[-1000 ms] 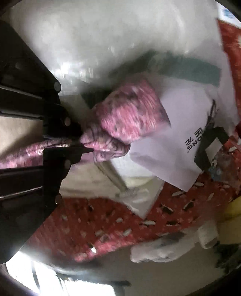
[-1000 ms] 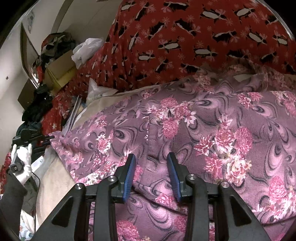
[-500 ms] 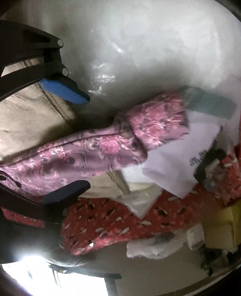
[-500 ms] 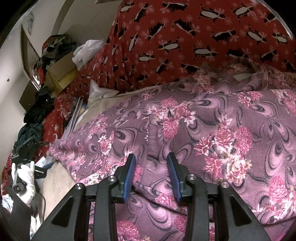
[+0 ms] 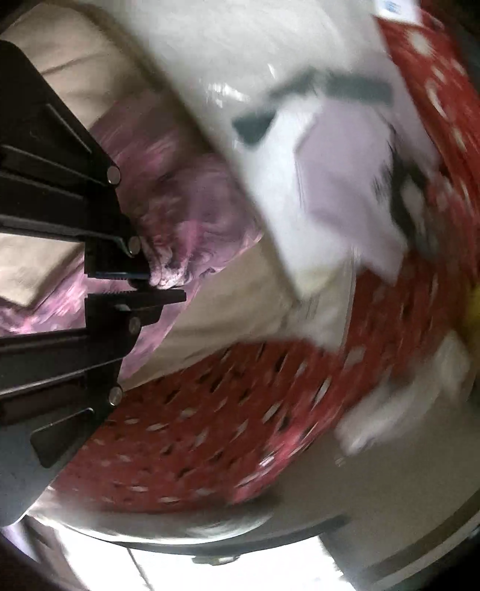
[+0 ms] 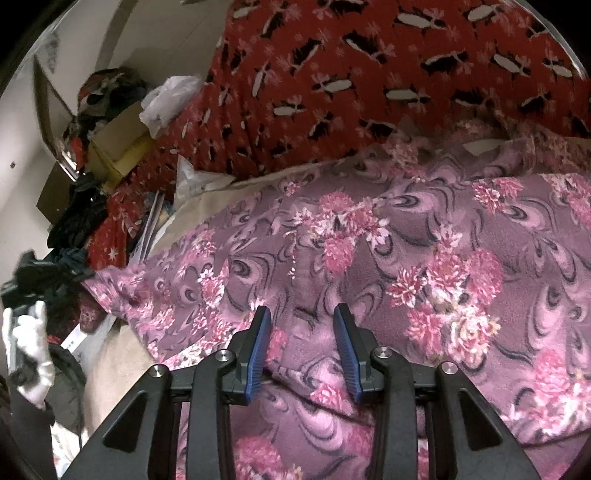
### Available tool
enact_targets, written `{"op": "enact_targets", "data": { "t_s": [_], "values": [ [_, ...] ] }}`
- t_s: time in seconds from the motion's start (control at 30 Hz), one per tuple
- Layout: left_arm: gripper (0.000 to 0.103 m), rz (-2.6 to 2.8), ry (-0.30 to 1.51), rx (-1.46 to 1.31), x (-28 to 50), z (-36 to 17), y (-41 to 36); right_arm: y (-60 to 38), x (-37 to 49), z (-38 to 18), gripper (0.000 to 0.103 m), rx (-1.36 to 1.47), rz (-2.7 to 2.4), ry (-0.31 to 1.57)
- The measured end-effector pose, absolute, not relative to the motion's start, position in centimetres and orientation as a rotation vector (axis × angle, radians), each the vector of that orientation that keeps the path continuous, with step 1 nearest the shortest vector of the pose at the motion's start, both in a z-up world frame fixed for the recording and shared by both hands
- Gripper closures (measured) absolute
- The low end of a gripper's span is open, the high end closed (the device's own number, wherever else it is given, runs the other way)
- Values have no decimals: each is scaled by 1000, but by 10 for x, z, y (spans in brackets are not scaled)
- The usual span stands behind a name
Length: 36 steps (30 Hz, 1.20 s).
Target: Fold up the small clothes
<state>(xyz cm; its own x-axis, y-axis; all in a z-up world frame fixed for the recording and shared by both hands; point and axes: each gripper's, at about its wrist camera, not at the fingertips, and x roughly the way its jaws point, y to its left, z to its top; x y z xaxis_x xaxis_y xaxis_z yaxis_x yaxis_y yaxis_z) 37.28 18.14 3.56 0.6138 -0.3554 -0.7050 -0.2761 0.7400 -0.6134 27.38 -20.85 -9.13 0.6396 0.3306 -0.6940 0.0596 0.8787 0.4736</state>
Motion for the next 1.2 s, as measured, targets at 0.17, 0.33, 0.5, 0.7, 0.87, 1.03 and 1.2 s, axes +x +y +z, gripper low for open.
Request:
{"op": "enact_targets", "data": {
  "t_s": [0.17, 0.33, 0.5, 0.7, 0.87, 1.03, 1.2],
  "values": [
    [101, -167, 922, -631, 366, 74, 115, -231, 244, -73, 66, 388, 44, 842],
    [101, -274, 962, -577, 362, 88, 49, -281, 208, -64, 59, 248, -145, 844],
    [101, -378, 1028, -546, 356, 84, -28, -322, 182, -79, 46, 212, -262, 880],
    [100, -453, 1210, -491, 346, 26, -121, -319, 178, -86, 32, 215, -216, 846],
    [99, -397, 1400, -491, 349, -50, -146, -320, 180, -86, 27, 229, -197, 838],
    [94, -469, 1400, -706, 333, -45, -109, -322, 183, -87, 17, 218, -166, 850],
    [32, -361, 1162, -906, 285, -17, -35, -315, 193, -88, 0, 182, -108, 905]
  ]
}}
